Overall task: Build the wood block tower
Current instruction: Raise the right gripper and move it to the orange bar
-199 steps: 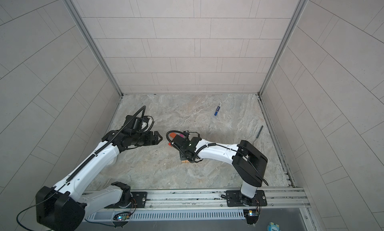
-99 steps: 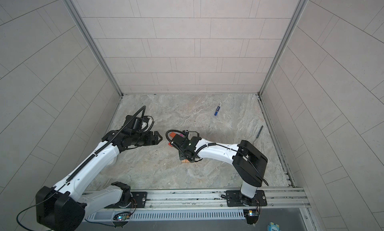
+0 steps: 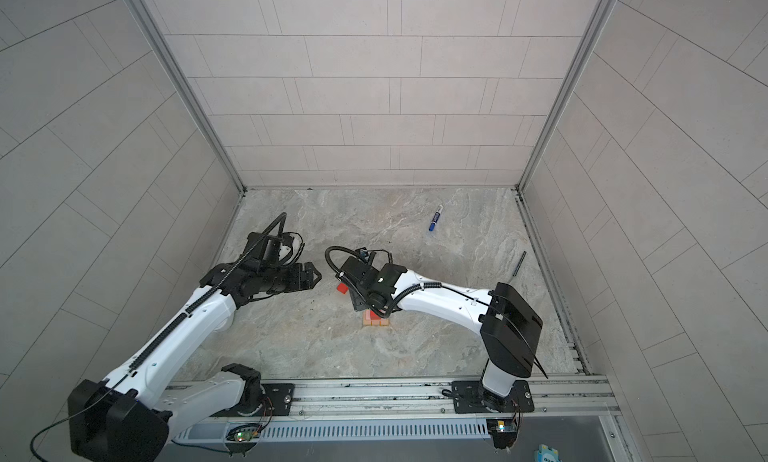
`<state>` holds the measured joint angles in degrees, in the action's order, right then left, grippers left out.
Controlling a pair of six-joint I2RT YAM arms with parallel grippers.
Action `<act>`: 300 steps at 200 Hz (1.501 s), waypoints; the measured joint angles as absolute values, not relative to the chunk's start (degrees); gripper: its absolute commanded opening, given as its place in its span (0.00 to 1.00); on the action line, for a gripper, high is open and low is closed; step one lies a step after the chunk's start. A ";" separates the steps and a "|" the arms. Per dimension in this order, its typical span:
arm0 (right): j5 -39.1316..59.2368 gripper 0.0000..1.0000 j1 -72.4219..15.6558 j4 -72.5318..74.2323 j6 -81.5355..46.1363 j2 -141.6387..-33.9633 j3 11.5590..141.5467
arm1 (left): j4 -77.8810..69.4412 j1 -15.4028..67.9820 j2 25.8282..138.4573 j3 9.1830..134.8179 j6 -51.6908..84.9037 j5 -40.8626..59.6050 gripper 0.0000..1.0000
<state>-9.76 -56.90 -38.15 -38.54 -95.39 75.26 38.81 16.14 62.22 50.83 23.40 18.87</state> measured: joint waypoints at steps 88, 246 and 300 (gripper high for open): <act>-2.90 0.69 -52.42 -39.24 -16.60 -100.33 85.62 | 38.22 12.49 61.17 47.88 25.50 23.51 0.86; 3.51 0.58 -47.31 -43.64 -4.67 -126.21 107.90 | 38.79 9.72 56.18 45.69 24.86 29.06 0.86; 4.21 0.53 -45.89 -44.40 -3.64 -129.78 111.72 | 38.15 9.72 55.94 45.63 24.88 28.75 0.86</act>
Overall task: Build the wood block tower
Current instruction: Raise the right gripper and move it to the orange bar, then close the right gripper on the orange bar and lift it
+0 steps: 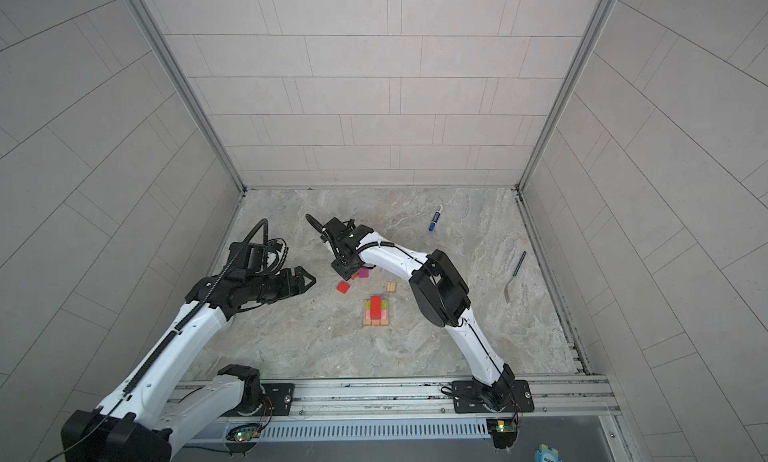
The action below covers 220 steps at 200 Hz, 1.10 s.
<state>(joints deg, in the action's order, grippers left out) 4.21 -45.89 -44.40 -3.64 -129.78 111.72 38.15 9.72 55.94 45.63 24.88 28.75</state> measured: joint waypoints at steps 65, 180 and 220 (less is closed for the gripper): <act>4.93 0.53 -45.43 -45.30 -3.49 -132.81 113.67 | 37.98 9.72 54.96 45.60 24.99 27.92 0.86; 5.65 0.48 -45.32 -45.39 -4.51 -135.55 114.08 | 37.98 9.72 54.74 45.56 25.02 26.98 0.86; 5.37 0.39 -45.32 -45.41 -5.37 -135.55 114.08 | 37.98 9.72 54.72 45.43 25.02 26.89 0.86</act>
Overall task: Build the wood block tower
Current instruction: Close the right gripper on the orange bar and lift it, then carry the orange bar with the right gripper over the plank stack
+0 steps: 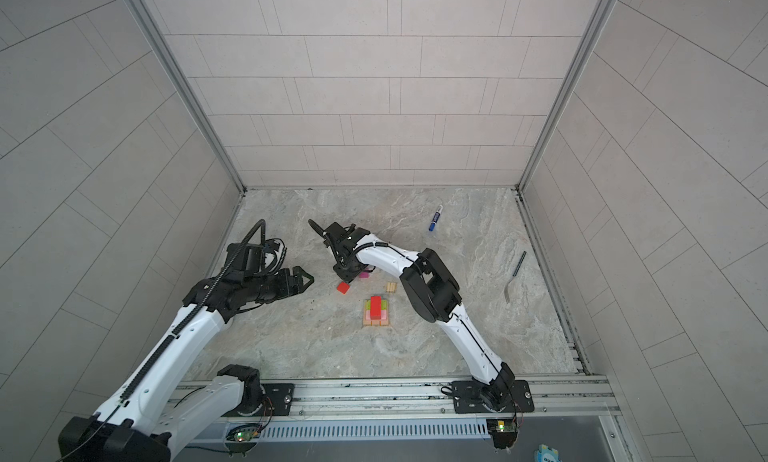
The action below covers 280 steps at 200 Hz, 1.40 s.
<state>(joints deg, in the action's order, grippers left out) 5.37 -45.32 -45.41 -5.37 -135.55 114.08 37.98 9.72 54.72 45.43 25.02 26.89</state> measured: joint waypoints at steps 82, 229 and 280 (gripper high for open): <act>3.60 0.23 -45.32 -45.95 -11.27 -133.84 114.72 | 37.98 9.72 54.65 45.41 25.02 26.81 0.86; -5.93 0.18 -45.39 -55.66 -32.16 -114.65 109.84 | 35.57 9.43 55.55 45.01 25.39 29.71 0.86; -7.01 0.19 -46.70 -54.00 -39.00 -104.18 96.03 | 34.87 9.39 56.27 44.97 25.52 31.05 0.86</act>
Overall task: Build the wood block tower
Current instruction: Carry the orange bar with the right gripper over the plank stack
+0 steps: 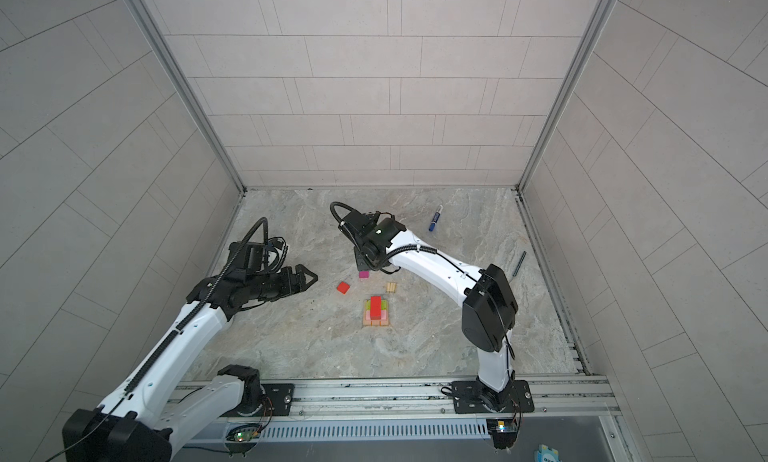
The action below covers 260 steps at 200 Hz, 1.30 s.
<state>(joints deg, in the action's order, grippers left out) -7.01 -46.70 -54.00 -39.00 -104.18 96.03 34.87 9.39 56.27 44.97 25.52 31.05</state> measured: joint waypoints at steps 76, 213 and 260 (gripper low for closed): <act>-9.30 0.19 -50.30 -49.28 -49.23 -94.02 80.73 | 34.04 9.39 56.12 44.36 25.98 32.16 0.86; -10.59 0.19 -57.60 -43.72 -59.46 -93.43 74.15 | 33.61 9.39 55.16 43.88 26.13 32.18 0.86; -11.05 0.19 -59.44 -43.51 -61.89 -94.15 72.69 | 33.36 9.39 54.68 43.79 26.17 32.67 0.86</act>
<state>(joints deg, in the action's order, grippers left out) -11.05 -59.44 -43.51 -61.89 -94.15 72.69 33.36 9.39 54.68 43.79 26.17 32.67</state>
